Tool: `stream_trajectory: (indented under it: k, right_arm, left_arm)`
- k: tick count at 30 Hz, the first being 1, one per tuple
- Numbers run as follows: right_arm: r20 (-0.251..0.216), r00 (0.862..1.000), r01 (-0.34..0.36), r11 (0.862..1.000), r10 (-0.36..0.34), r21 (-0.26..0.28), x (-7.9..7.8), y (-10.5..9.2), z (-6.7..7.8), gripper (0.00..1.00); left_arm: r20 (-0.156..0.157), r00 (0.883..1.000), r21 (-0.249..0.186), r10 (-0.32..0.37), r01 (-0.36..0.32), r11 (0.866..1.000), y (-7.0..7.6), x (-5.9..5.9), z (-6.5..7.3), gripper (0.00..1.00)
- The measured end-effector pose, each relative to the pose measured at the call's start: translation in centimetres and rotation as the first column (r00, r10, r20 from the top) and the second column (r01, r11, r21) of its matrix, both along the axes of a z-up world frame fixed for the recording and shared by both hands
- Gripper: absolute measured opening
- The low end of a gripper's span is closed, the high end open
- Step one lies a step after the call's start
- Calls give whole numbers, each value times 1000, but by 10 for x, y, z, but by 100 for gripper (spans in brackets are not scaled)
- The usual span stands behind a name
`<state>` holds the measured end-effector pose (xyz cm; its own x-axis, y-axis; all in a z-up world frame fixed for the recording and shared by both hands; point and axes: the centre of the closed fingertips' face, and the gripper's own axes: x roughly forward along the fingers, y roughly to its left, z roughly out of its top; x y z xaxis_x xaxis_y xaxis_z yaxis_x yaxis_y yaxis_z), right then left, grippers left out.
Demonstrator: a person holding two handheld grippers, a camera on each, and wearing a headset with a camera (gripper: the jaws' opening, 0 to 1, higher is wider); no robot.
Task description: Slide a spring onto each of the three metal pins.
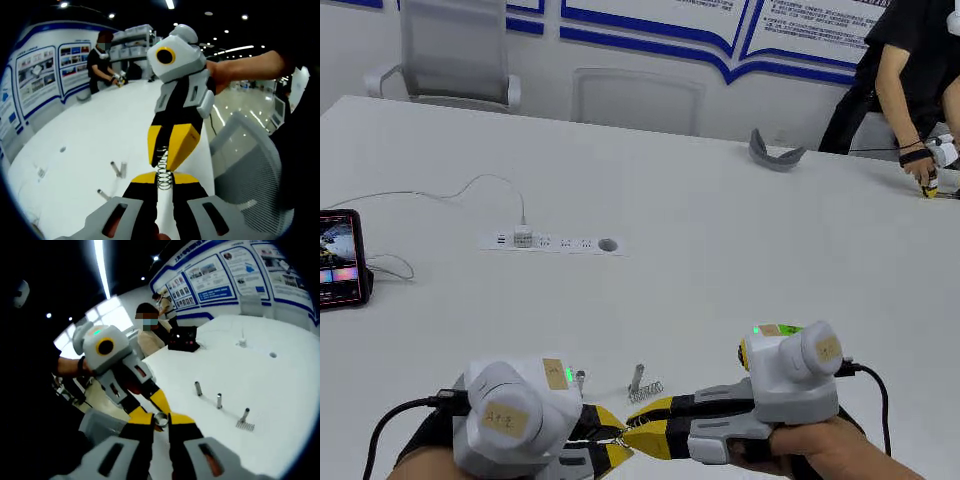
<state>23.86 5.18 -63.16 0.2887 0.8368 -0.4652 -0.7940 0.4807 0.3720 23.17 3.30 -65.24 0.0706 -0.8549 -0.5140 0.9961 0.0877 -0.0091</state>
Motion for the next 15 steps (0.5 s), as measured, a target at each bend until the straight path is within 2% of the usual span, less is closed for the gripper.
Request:
stream_trajectory:
  k: [7, 15]
  right_arm:
    - [60, 994, -81, 992, 87, -96, 5, 0, 10, 12]
    - [95, 980, -159, 972, 177, -172, 4, 2, 20, 12]
  left_arm:
    - [12, 1000, -11, 3, -3, 1000, -4, 7, 11, 10]
    - [23, 1000, -28, 0, 1, 1000, -4, 8, 21, 10]
